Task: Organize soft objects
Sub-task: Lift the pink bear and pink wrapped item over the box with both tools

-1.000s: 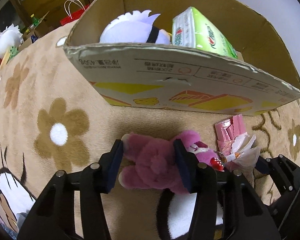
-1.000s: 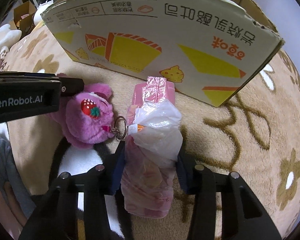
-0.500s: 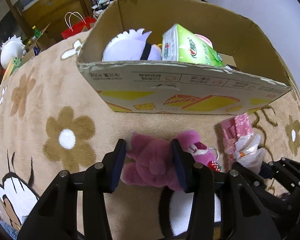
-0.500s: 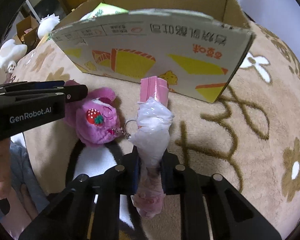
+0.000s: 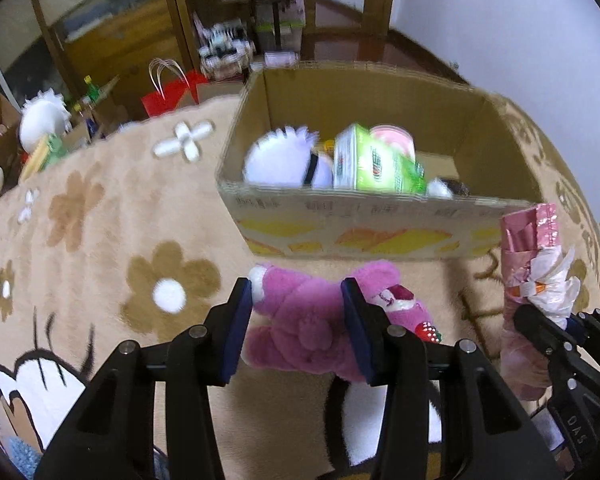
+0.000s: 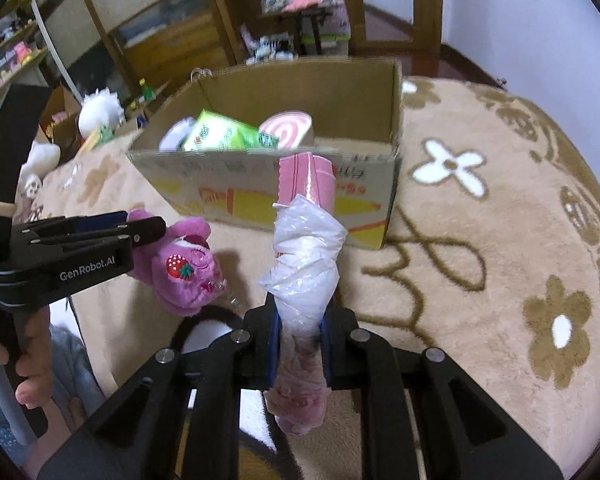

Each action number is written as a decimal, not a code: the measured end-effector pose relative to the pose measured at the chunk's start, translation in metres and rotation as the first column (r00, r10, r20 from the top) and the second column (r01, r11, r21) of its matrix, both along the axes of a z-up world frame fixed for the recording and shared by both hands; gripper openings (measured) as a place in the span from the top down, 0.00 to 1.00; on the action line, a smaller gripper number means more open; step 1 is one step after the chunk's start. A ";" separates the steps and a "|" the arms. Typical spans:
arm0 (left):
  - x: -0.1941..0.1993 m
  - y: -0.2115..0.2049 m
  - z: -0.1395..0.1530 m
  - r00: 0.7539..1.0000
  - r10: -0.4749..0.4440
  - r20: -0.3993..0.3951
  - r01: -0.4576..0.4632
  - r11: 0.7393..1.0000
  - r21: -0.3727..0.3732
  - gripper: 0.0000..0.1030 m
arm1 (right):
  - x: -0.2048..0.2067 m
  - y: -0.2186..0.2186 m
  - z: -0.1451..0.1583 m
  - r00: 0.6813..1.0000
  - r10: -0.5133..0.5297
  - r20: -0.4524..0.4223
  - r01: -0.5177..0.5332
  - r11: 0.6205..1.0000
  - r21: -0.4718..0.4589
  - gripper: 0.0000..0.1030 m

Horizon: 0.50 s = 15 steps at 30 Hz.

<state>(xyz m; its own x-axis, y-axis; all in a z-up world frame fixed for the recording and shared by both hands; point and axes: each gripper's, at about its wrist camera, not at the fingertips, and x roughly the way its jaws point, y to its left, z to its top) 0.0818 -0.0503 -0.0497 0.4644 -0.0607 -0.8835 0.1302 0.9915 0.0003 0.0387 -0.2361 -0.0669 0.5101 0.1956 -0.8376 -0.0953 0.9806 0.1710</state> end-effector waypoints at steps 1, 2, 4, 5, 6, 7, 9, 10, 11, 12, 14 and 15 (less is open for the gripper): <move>-0.003 0.001 0.008 1.000 0.001 0.031 -0.001 1.000 -0.001 0.58 | -0.002 0.001 0.005 1.000 -0.005 0.021 0.005 1.000 0.004 0.83; -0.004 0.004 0.016 0.998 0.004 0.063 -0.004 1.000 -0.004 0.58 | -0.004 0.000 0.011 0.999 -0.010 0.045 0.010 1.000 0.007 0.83; -0.007 0.008 0.030 0.993 0.009 0.121 -0.008 1.000 -0.004 0.58 | -0.006 0.001 0.021 0.996 -0.017 0.085 0.017 1.000 0.010 0.83; -0.011 0.010 0.041 0.986 0.013 0.166 -0.012 1.000 -0.003 0.58 | -0.007 0.000 0.027 0.994 -0.023 0.111 0.022 1.000 0.011 0.83; -0.010 0.015 0.046 0.981 0.015 0.192 -0.014 1.000 -0.006 0.58 | -0.008 0.001 0.033 0.991 -0.026 0.133 0.024 1.000 0.013 0.83; -0.011 0.017 0.054 0.975 0.020 0.220 -0.018 1.000 -0.013 0.58 | -0.009 0.000 0.041 0.987 -0.027 0.159 0.025 1.000 0.017 0.83; -0.011 0.022 0.067 0.968 0.034 0.247 -0.024 0.999 -0.042 0.58 | -0.009 0.001 0.051 0.981 -0.027 0.193 0.023 1.000 0.021 0.83; -0.011 0.023 0.074 0.964 0.036 0.263 -0.023 0.998 -0.054 0.58 | -0.008 0.002 0.057 0.977 -0.025 0.213 0.021 1.000 0.022 0.83; -0.010 0.025 0.080 0.960 0.037 0.279 -0.022 0.998 -0.055 0.58 | -0.007 0.002 0.060 0.974 -0.026 0.226 0.021 1.000 0.022 0.83; -0.010 0.025 0.087 0.952 0.035 0.303 -0.021 0.999 -0.050 0.58 | -0.005 0.002 0.065 0.970 -0.024 0.243 0.019 1.000 0.022 0.83; -0.010 0.023 0.099 0.938 0.031 0.344 -0.019 0.999 -0.039 0.58 | -0.002 0.002 0.073 0.964 -0.024 0.264 0.018 1.000 0.024 0.83; -0.008 0.021 0.105 0.931 0.030 0.363 -0.018 0.999 -0.036 0.58 | 0.001 0.002 0.075 0.962 -0.023 0.273 0.017 1.000 0.027 0.83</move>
<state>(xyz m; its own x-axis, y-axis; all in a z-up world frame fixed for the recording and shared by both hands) 0.0733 -0.0290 0.0552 0.7550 -0.0709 -0.6518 0.1034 0.9946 0.0115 0.0393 -0.2341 0.0085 0.7226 0.2014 -0.6613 -0.1222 0.9788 0.1646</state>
